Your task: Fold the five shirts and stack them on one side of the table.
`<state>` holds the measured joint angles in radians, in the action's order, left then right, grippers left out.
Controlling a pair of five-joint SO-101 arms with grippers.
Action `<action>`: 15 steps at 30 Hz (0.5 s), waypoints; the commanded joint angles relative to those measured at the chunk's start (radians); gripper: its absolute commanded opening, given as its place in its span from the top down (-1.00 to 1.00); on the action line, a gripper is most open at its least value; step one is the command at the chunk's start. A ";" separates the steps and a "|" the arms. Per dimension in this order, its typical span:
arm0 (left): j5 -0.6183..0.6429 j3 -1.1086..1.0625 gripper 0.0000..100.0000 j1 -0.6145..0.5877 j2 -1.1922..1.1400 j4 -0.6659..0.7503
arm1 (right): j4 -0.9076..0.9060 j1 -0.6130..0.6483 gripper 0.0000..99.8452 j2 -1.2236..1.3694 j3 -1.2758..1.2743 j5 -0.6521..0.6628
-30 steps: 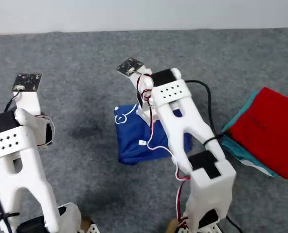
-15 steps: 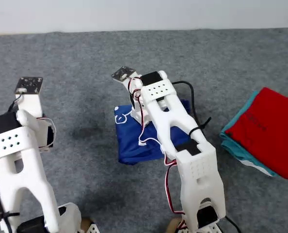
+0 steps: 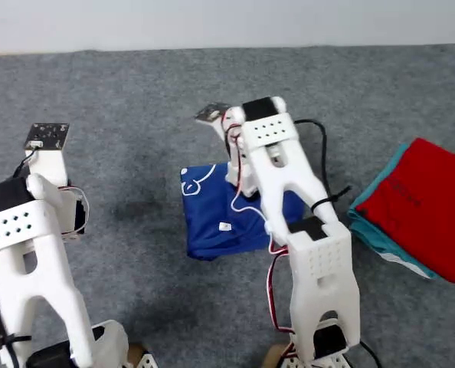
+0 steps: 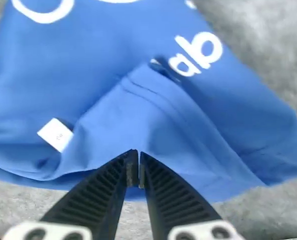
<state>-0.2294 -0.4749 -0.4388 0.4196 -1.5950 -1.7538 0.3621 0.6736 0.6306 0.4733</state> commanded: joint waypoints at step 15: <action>-0.009 0.002 0.99 -0.005 0.032 0.023 | 0.265 0.124 0.73 -0.002 0.043 -0.055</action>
<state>-0.2294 -0.4780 -0.4388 0.4196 -1.5858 -1.4975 0.4849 0.6736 0.6306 0.4381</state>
